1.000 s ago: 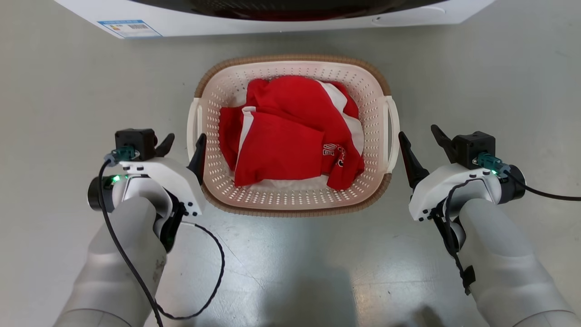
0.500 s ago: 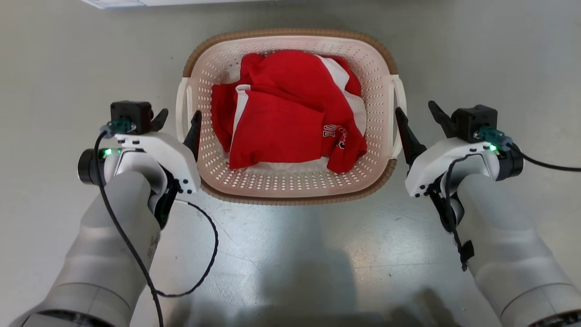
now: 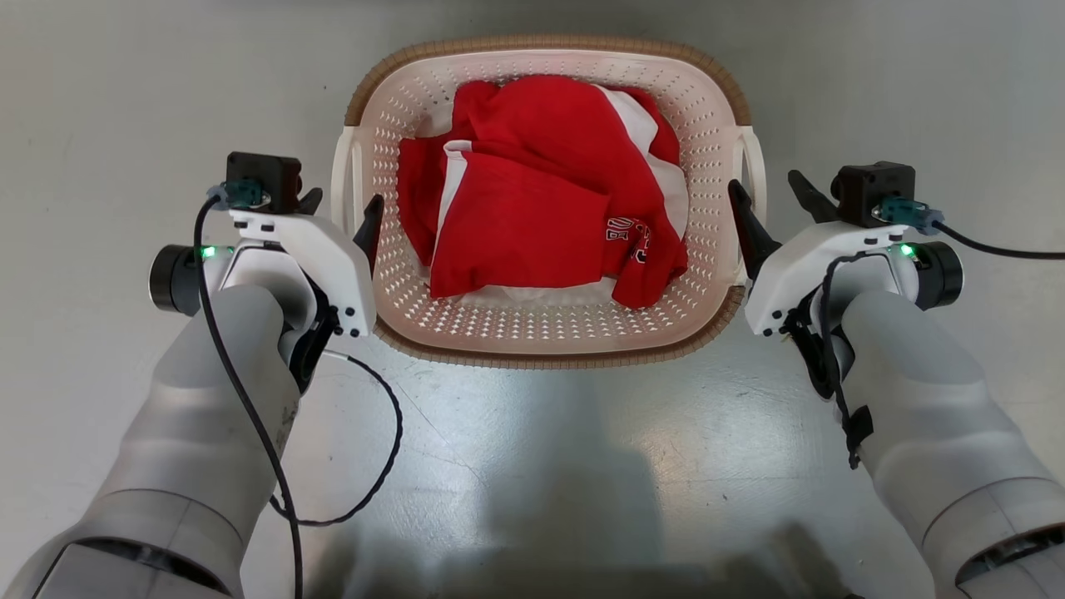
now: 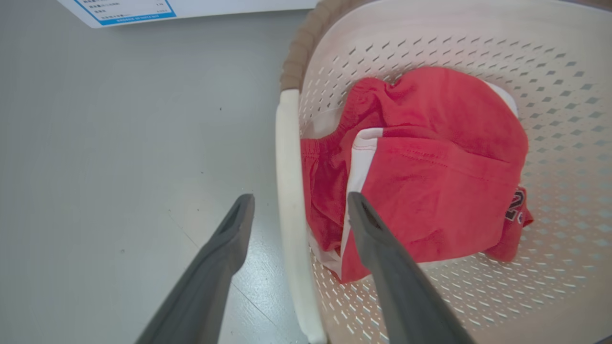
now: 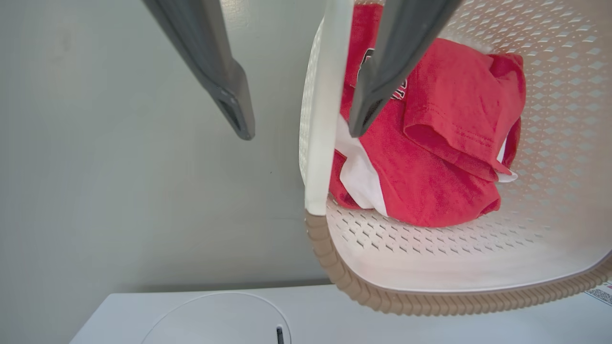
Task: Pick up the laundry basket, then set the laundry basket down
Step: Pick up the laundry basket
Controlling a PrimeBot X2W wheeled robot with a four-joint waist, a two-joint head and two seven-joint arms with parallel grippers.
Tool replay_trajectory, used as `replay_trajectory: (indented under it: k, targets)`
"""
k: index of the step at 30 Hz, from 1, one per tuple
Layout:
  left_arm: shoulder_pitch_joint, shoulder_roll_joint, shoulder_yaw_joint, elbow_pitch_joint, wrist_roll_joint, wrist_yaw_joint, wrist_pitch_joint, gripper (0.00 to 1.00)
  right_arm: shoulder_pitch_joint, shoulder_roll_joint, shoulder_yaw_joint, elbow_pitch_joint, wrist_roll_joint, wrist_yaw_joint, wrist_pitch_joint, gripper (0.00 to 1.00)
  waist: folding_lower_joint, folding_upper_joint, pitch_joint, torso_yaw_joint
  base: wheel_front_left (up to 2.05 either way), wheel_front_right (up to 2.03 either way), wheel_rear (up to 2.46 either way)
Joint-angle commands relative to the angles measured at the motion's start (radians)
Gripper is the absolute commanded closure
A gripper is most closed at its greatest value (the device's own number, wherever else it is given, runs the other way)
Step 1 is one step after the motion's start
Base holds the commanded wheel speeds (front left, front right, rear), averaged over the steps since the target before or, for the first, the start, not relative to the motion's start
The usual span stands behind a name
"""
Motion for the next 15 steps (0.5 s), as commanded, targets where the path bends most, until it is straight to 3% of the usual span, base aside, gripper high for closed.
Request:
replay_trajectory:
  k: [1,15]
  targets:
    - [-0.008,0.034,0.008,-0.001,-0.004,-0.006,0.001,0.0,0.018,0.021,0.025,0.003,0.017,0.006,0.008,0.0,0.0,0.0,0.003,0.002,0.0,0.0,0.0]
    - [-0.058,0.025,-0.057,0.019,-0.023,-0.006,0.035,0.0,-0.032,0.021,0.106,0.042,0.116,0.006,0.067,0.0,0.0,0.0,0.032,0.014,0.0,0.0,0.0]
